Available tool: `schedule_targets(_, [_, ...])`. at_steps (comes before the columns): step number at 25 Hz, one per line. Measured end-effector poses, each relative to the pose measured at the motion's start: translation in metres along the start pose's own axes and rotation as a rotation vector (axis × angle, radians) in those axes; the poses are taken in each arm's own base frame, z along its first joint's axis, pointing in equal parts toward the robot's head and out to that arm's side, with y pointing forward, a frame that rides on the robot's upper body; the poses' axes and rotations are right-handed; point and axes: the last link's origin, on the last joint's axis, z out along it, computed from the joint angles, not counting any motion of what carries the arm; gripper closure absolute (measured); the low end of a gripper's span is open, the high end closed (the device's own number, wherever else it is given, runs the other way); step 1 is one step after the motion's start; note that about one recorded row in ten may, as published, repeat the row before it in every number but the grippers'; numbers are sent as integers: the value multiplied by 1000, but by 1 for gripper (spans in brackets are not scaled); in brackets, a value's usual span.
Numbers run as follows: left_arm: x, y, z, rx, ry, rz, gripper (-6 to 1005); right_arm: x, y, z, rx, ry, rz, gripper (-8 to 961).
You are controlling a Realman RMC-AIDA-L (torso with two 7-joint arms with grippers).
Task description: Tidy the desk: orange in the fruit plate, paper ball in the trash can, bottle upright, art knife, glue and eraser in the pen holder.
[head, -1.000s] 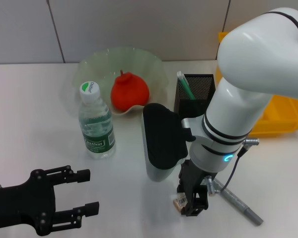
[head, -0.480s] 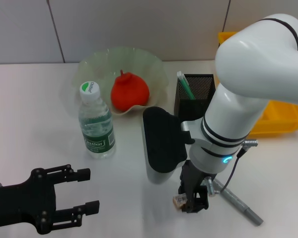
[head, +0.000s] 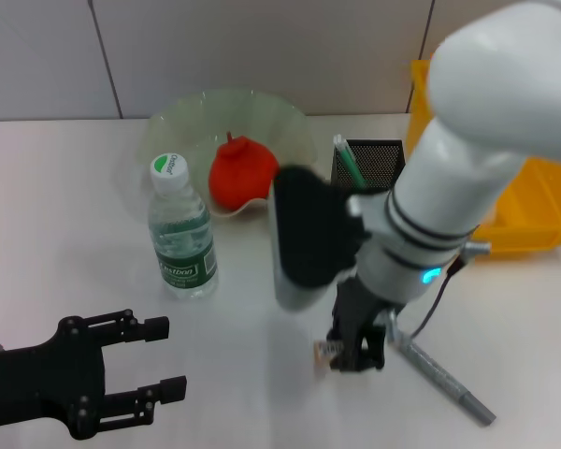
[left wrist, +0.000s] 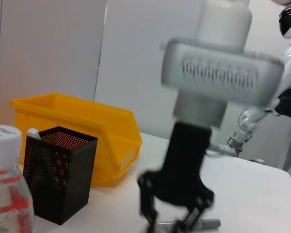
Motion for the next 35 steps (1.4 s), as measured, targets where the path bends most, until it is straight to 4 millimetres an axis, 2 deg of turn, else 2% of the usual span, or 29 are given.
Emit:
schedule_targets(2, [0,0,0,0,0,0,289,1,-3,-8,16,-11,17,695])
schedule_targets(4, [0,0,0,-1,0,3,289,5,-12,-31,77,-54,68,694])
schedule_targets(5, [0,0,0,-1,1,5,289,10,-19,-52,144,-90,118,693])
schedule_targets(6, [0,0,0,-1,1,5,289,10,-19,-52,144,-90,118,693])
schedule_targets(10, [3,-2,2,-4,2,14,289,29,-36,-84,299,-155,231,691])
schedule_targets(16, [6,-4,4,-8,3,21,290,43,-52,-85,385,-209,286,688])
schedule_targets(20, [7,-5,5,-10,5,18,290,49,-66,-74,433,-231,300,686])
schedule_targets(25, [6,-4,5,-9,5,12,290,50,-73,-63,436,-225,301,683])
schedule_targets(35, [5,-3,5,-7,5,5,289,49,-78,-63,465,-247,307,678])
